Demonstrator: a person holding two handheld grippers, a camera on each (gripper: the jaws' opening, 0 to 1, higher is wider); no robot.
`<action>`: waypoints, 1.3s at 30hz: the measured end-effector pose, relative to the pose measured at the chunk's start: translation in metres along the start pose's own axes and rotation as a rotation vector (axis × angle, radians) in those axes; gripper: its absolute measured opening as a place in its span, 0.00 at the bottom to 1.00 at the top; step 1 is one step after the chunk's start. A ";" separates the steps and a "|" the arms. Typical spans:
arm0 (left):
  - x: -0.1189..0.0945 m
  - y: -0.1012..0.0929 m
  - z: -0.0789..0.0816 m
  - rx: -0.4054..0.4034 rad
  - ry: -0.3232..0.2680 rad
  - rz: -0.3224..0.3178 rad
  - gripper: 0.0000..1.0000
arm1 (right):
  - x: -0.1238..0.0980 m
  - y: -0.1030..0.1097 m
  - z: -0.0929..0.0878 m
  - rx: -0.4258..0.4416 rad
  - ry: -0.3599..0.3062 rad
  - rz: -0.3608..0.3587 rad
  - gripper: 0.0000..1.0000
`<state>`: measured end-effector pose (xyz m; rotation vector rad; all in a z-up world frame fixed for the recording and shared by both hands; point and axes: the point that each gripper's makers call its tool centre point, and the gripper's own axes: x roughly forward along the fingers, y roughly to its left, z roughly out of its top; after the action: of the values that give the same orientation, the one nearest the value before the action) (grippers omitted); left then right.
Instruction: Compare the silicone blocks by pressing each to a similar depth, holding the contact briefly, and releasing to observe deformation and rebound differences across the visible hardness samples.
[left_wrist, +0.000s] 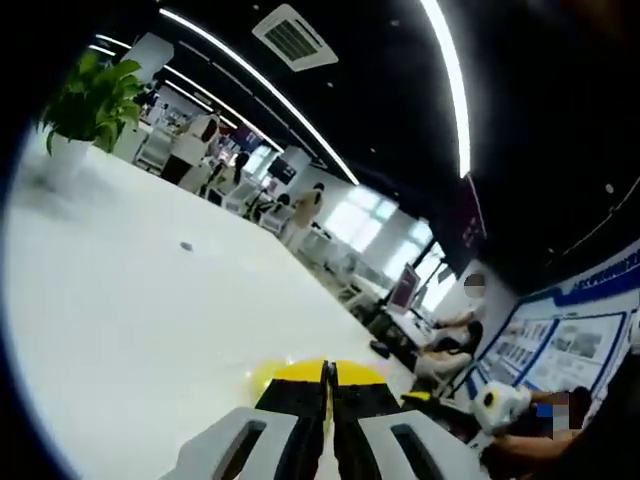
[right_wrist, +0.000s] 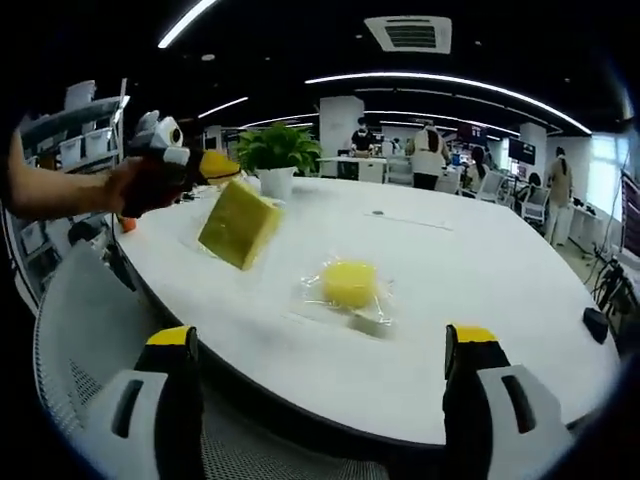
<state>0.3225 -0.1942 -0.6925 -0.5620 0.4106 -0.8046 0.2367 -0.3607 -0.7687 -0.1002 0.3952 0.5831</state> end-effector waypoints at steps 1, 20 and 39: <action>0.001 0.003 -0.001 0.001 0.000 0.005 0.00 | 0.000 0.000 0.000 0.001 0.001 0.001 0.94; 0.016 0.072 -0.003 -0.094 -0.024 0.120 0.00 | 0.004 -0.004 -0.013 0.017 0.060 -0.033 0.96; 0.012 0.139 -0.012 -0.124 0.005 0.284 0.00 | 0.005 -0.012 -0.018 0.043 0.080 -0.072 0.96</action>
<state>0.4006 -0.1288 -0.7888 -0.6015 0.5341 -0.5103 0.2411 -0.3721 -0.7874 -0.0967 0.4791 0.5006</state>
